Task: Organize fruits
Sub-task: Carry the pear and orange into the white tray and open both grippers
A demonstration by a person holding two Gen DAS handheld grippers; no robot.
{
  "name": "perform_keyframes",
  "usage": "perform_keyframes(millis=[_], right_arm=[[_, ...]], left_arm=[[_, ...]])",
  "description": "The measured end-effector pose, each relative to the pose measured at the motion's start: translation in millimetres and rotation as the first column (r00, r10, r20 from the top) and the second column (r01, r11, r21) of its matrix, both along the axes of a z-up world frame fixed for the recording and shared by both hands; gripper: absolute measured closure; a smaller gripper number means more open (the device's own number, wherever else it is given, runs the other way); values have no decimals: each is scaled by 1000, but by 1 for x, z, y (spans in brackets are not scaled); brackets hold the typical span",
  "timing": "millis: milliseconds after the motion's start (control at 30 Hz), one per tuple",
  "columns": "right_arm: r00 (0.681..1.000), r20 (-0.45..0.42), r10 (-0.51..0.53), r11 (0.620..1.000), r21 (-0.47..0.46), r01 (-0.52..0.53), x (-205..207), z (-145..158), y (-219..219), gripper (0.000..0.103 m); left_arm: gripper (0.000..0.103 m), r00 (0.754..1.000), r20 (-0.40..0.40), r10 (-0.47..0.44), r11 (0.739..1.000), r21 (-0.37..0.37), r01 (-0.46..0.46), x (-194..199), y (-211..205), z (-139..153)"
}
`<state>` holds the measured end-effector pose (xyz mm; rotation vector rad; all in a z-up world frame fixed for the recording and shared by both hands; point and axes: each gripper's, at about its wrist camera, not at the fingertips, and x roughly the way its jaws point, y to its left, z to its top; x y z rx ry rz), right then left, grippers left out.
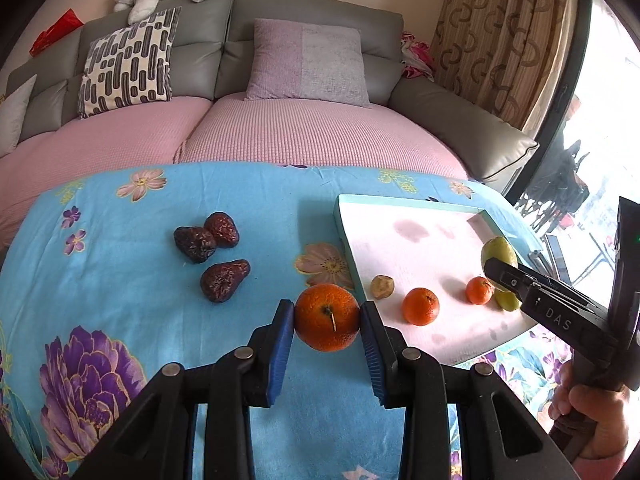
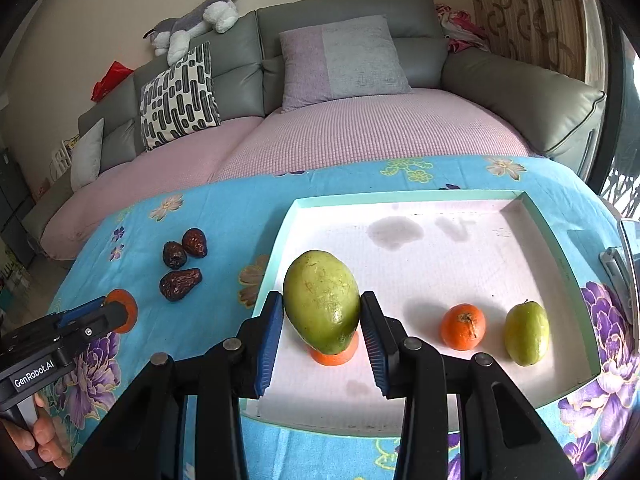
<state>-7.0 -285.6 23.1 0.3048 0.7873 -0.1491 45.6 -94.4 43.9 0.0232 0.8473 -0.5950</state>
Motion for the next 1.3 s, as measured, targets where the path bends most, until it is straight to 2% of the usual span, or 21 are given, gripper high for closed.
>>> perform_keyframes(millis=[200,400,633,800,1033,1300], right_arm=[[992,3,-129,991,-33,129,-19,8,-42,62],[974,38,-223,973,-49,225,-34,13,-69,62],[971,-4,-239,970,-51,239,-26,1,-82,62],[967,-85,-239,970,-76,232,-22,-11,-79,62],[954,-186,-234,972,-49,229,-33,-26,-77,62],[954,-221,-202,979,-23,202,-39,-34,-73,62]], left_arm=[[67,996,17,-91,996,26,91,-7,-39,2],[67,992,13,-124,990,64,123,-7,-68,-9],[67,988,-33,-151,982,113,154,-7,-85,-29],[67,986,-52,-159,977,136,164,-7,-91,-39],[67,983,-72,-170,970,166,179,-8,-98,-50],[67,980,-90,-177,963,191,192,-8,-105,-60]])
